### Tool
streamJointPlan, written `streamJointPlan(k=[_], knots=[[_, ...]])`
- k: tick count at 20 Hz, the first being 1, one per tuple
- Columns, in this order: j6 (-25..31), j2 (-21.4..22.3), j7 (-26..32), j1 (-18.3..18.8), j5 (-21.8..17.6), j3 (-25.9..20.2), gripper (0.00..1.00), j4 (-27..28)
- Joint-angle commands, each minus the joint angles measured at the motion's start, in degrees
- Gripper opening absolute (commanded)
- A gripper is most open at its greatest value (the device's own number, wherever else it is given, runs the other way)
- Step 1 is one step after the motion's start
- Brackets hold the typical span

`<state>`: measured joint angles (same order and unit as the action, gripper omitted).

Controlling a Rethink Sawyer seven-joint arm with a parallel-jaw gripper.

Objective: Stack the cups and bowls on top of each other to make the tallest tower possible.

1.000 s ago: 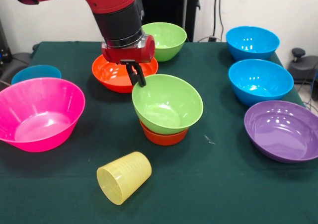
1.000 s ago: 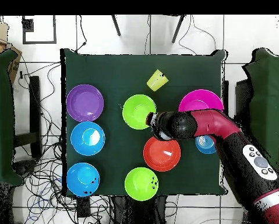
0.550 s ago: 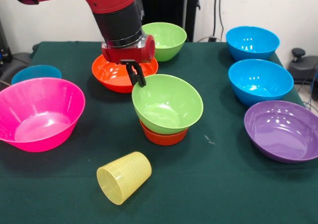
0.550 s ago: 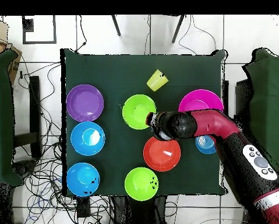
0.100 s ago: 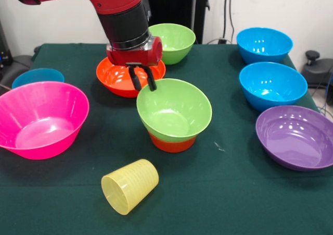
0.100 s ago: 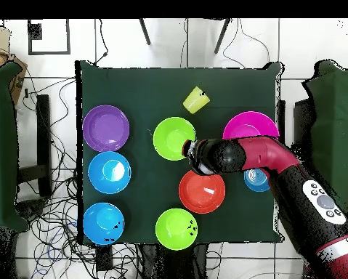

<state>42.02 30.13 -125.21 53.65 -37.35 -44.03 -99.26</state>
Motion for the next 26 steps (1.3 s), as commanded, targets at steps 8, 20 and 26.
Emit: streamJointPlan(k=[8,20,26], knots=[[8.1,-0.5,15.7,-1.3,-0.9,-0.3,1.00,0.6],[9.9,3.0,16.1,-2.2,-1.1,-0.4,1.00,3.2],[8.9,-0.4,15.8,-3.9,-4.2,1.9,1.00,8.5]])
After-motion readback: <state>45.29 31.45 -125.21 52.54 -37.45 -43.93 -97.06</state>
